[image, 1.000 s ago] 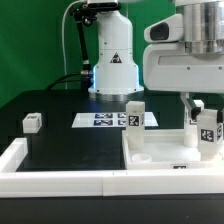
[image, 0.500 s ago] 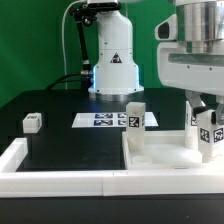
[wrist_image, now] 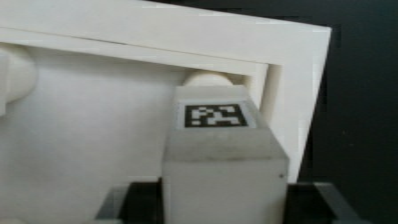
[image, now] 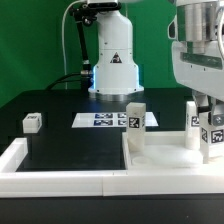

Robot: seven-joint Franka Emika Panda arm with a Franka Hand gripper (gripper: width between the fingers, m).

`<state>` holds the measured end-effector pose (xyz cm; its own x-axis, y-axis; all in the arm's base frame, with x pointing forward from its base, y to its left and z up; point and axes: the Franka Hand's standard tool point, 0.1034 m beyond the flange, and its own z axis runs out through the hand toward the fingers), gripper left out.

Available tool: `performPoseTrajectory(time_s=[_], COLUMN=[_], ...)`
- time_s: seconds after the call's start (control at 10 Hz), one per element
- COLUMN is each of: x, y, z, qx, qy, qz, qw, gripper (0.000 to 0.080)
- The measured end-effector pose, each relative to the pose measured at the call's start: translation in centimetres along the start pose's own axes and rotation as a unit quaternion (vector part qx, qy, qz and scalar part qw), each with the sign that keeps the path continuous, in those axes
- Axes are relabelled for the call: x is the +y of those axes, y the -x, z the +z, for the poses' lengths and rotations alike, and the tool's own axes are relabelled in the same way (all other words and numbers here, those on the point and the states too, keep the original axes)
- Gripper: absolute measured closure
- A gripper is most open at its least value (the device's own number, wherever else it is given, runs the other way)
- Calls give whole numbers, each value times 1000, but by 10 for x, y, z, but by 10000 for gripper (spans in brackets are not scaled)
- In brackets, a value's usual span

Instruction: Assemble square table

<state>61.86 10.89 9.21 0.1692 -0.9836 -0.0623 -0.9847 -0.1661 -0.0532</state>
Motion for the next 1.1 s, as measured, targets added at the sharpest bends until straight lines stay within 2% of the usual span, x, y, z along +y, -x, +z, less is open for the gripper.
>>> performPoseTrajectory(time_s=[0.1, 0.2, 0.3, 0.4, 0.6, 0.9, 1.1], x=[0, -1, -3, -3, -3, -3, -3], y=[0, 1, 2, 3, 6, 1, -2], z=[0, 0, 1, 2, 5, 5, 5], qx=[0, 1, 5, 10, 19, 25, 28], qy=[-2, -6, -16, -25, -33, -31, -28], qz=[-20, -40, -79, -142, -257, -383, -473], qw=[1000, 999, 997, 989, 966, 923, 880], gripper=[265, 265, 186, 156, 151, 151, 151])
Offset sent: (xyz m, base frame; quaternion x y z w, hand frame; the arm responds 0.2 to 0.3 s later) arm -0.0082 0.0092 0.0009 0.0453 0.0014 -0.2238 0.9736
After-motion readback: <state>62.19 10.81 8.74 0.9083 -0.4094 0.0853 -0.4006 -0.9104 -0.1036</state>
